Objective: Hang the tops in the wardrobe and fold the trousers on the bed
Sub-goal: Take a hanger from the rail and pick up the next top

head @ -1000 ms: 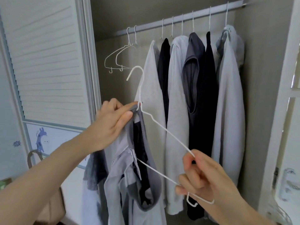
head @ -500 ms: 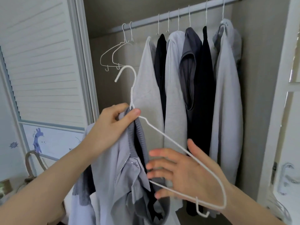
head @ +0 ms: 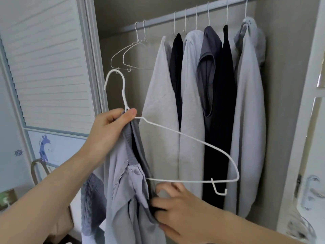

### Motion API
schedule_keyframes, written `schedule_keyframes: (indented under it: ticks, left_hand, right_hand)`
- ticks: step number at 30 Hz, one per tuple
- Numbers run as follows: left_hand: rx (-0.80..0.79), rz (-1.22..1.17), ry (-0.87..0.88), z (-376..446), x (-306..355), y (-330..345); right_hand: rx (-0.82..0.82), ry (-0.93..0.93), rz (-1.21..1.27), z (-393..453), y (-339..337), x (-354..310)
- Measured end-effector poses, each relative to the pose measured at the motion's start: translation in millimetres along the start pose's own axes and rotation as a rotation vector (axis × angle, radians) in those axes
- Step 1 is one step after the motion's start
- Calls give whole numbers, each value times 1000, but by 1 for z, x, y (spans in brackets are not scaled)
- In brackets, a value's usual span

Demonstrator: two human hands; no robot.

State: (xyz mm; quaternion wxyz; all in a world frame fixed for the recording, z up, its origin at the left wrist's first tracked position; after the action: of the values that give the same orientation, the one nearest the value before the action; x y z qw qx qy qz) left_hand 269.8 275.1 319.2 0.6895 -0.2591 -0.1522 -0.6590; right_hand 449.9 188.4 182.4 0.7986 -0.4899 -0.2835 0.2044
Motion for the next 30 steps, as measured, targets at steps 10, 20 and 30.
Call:
schedule_keyframes:
  ticks: [10,20,30]
  left_hand:
    - [231,356,43,-18,-29,-66]
    - [306,588,105,-20,-29,-72]
    - [43,1049,513,-27,-40,-51]
  right_hand:
    - [0,230,81,-13,-34,67]
    - [261,144,101,-5,-83,90]
    - [282,139,127,-6,-128,104]
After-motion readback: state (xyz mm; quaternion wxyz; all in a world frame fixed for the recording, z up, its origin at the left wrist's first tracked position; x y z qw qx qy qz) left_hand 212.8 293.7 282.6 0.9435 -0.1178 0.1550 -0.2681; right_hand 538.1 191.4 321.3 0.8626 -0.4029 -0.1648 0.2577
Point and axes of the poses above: each hand's wrist, its own z-axis towards the middle knuckle, its own y-axis out of the palm, x = y × z, the point moved 2 cm from there along z, towards the middle knuckle, and after that the axes turned 10 degrees about y, right-handed, at the moved point
